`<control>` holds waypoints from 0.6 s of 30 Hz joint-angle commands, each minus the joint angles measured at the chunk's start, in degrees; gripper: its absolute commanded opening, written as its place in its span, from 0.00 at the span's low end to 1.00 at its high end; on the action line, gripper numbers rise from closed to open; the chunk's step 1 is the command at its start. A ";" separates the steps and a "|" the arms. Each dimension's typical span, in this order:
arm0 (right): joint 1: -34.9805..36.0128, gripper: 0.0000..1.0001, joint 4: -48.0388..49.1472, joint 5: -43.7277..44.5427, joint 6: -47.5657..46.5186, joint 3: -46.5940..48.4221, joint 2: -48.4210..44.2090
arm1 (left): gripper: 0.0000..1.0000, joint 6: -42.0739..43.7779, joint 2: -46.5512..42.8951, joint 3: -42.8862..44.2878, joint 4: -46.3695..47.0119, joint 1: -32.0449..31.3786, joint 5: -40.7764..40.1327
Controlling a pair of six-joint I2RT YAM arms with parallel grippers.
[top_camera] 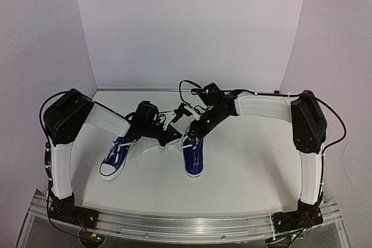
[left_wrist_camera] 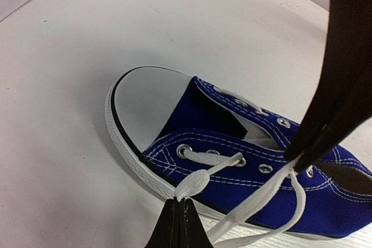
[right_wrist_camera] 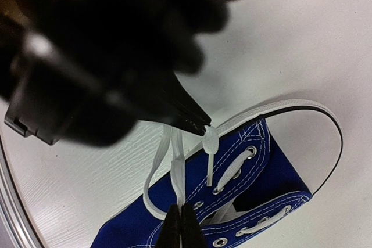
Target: Tie the shoes
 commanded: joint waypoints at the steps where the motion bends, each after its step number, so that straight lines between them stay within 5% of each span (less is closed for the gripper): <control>1: 0.09 0.00 1.14 -1.29 -1.06 -0.29 -2.89 | 0.00 0.52 0.98 3.60 0.71 -0.12 0.66; 18: -1.46 0.03 1.72 -3.06 0.07 -0.74 -2.84 | 0.00 8.98 -0.39 -1.20 5.62 -1.67 9.94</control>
